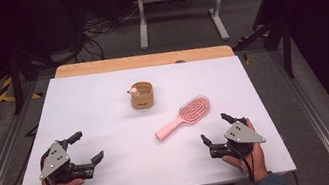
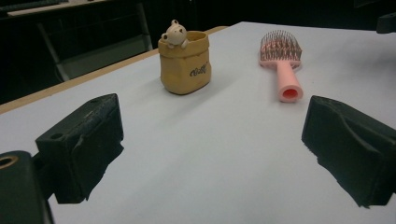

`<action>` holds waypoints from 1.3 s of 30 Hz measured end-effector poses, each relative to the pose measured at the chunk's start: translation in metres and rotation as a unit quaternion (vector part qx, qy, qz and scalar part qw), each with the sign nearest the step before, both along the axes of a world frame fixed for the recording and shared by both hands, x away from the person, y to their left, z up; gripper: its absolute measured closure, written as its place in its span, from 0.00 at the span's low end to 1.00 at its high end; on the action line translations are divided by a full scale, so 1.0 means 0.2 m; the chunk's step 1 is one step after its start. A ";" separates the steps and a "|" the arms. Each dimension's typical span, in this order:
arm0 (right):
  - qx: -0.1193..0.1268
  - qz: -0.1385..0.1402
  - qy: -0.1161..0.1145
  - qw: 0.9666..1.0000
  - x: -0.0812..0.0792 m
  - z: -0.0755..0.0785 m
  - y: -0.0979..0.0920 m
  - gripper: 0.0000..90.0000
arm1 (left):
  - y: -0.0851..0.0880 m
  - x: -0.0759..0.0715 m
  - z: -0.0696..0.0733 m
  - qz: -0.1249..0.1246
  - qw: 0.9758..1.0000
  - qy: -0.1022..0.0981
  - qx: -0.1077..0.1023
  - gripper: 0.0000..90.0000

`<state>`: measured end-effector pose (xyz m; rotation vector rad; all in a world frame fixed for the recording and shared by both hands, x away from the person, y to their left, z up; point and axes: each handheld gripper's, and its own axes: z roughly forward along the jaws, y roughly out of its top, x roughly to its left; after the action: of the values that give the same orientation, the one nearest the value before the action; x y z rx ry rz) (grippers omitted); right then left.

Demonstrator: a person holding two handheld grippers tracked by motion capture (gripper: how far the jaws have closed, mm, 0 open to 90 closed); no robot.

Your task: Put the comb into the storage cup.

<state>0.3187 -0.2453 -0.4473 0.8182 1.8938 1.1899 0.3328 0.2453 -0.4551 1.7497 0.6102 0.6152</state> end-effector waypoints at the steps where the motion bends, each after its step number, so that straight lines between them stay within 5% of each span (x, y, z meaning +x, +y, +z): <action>1: 0.001 0.002 0.002 1.000 0.00 0.00 0.00 0.08 | 0.00 0.00 0.00 -0.001 1.000 0.001 0.000 0.07; 8: 0.023 0.003 0.014 1.000 0.02 0.01 -0.01 0.10 | 0.01 0.00 0.00 -0.001 1.000 0.002 0.001 0.07; 15: 0.019 0.014 0.011 1.000 0.04 0.05 0.04 0.21 | 0.01 0.00 -0.01 -0.001 1.000 0.000 0.000 0.07; 22: 0.029 0.005 -0.008 1.000 0.13 0.10 0.10 0.24 | 0.00 0.01 -0.02 -0.004 1.000 0.004 0.004 0.05; 28: 0.033 0.007 -0.011 0.999 0.22 0.12 0.18 0.39 | 0.01 0.01 -0.02 -0.007 1.000 0.008 0.005 0.05; 31: 0.040 0.011 0.000 0.999 0.27 0.13 0.23 0.54 | 0.01 0.02 -0.02 -0.008 1.000 0.005 0.002 0.06; 37: 0.024 0.029 0.084 0.996 0.39 0.09 0.37 0.85 | 0.01 0.02 -0.02 -0.014 1.000 0.013 0.008 0.06; 39: 0.018 0.031 0.094 0.995 0.40 0.08 0.39 0.87 | 0.01 0.02 -0.03 -0.016 1.000 0.016 0.010 0.07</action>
<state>0.3981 -0.1671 -0.4308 0.9234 2.0680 1.2244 0.3370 0.2470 -0.4606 1.7875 0.5980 0.5734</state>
